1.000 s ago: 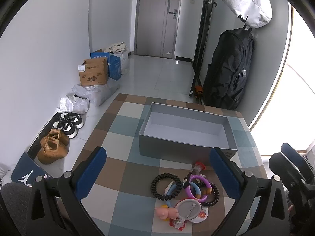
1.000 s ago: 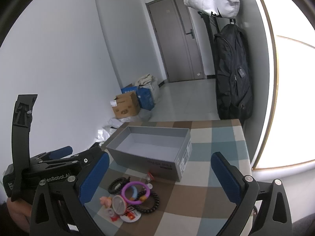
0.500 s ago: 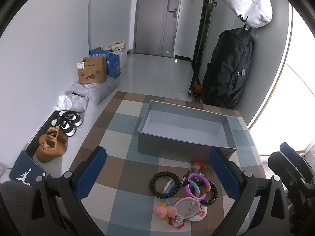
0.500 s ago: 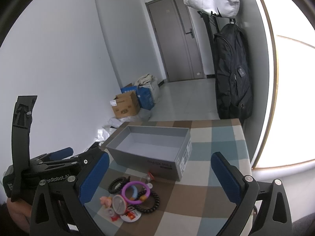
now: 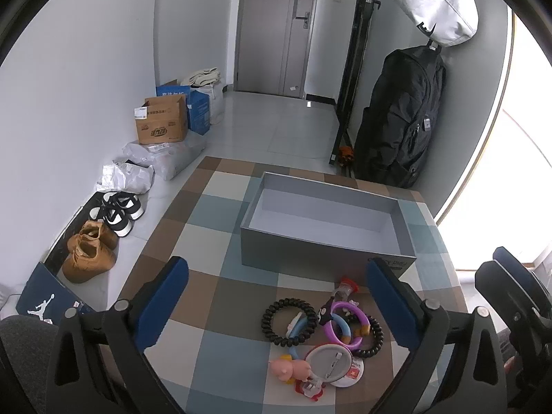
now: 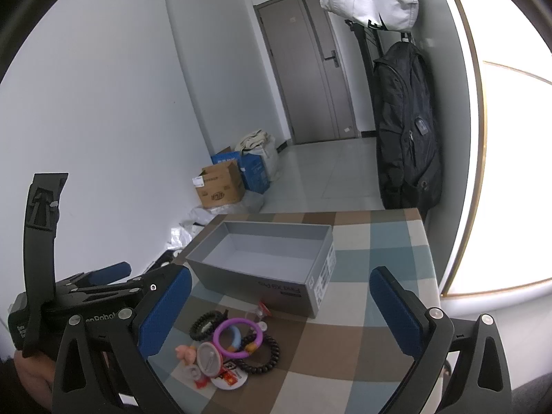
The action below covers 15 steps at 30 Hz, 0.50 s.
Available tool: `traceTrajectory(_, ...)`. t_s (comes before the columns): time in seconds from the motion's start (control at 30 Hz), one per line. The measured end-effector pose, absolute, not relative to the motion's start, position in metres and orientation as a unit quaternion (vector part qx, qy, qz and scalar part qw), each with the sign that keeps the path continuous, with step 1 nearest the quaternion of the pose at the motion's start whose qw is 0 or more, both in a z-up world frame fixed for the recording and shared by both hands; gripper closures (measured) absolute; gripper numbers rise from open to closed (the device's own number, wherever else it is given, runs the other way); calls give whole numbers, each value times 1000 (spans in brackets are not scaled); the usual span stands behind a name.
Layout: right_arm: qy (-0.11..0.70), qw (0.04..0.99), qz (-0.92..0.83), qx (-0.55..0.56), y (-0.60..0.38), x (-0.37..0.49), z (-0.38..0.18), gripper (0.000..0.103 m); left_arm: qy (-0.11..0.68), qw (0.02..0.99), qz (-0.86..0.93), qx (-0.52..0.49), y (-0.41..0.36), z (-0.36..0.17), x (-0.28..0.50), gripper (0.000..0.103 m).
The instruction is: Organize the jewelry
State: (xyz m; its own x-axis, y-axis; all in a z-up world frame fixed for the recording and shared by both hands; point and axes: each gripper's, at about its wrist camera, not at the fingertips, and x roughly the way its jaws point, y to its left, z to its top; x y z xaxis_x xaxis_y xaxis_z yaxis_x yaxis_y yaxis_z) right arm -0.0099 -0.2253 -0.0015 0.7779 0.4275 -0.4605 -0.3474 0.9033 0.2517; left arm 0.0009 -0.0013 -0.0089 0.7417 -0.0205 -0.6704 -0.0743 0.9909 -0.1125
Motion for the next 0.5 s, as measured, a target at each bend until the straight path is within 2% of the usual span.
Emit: traceTrajectory(0.5,263,939,206,79,-228,-10,-2,0,357,932,11,-63,-3,-10,0,8)
